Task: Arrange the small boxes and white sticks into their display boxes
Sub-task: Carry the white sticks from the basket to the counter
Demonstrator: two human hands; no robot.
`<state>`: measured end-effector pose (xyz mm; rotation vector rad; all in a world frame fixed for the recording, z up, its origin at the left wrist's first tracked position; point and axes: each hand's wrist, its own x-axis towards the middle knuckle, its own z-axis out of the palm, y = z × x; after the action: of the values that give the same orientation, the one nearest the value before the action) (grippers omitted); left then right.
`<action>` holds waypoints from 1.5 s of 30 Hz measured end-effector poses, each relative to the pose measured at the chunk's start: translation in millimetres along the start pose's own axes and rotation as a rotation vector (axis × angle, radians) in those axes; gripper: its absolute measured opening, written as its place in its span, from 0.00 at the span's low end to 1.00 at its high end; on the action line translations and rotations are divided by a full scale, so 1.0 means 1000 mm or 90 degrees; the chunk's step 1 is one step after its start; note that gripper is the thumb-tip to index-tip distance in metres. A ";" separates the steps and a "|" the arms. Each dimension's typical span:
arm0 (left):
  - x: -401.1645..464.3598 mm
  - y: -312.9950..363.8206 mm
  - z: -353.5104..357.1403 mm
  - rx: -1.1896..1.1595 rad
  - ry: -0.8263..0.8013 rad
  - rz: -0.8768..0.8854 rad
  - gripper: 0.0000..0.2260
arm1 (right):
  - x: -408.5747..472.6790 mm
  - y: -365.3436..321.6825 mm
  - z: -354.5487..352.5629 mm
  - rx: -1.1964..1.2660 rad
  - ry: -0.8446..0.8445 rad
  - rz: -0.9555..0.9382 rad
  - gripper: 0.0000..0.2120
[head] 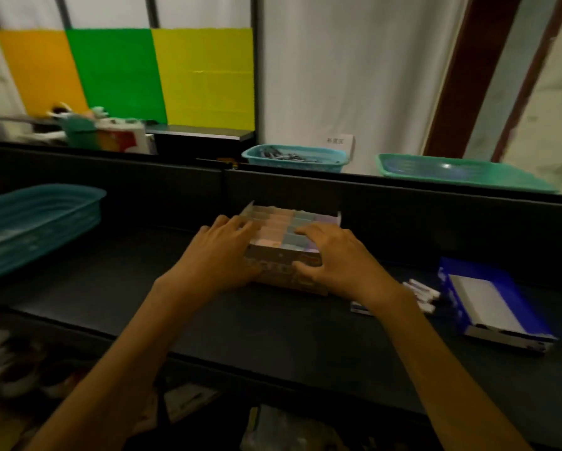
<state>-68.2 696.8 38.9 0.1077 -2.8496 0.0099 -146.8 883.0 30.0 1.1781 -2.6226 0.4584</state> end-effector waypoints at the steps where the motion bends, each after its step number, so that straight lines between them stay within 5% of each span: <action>1: -0.009 -0.021 -0.001 0.004 -0.003 -0.019 0.34 | 0.011 -0.018 0.007 0.019 -0.003 -0.016 0.30; 21: -0.177 -0.408 -0.034 0.004 -0.043 -0.240 0.31 | 0.199 -0.346 0.151 0.072 -0.126 -0.178 0.30; 32: -0.116 -0.552 -0.017 -0.032 -0.046 -0.232 0.29 | 0.328 -0.414 0.221 0.115 -0.139 -0.151 0.32; 40: -0.045 -0.629 0.016 -0.126 -0.206 -0.171 0.32 | 0.397 -0.432 0.264 0.070 -0.276 -0.088 0.22; 45: -0.008 -0.650 0.030 -0.118 -0.331 -0.100 0.32 | 0.414 -0.437 0.281 0.023 -0.375 -0.041 0.27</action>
<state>-20.8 49.0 5.3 0.3394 -3.3280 -0.3649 -108.0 220.9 -10.6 1.6055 -3.0469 0.1571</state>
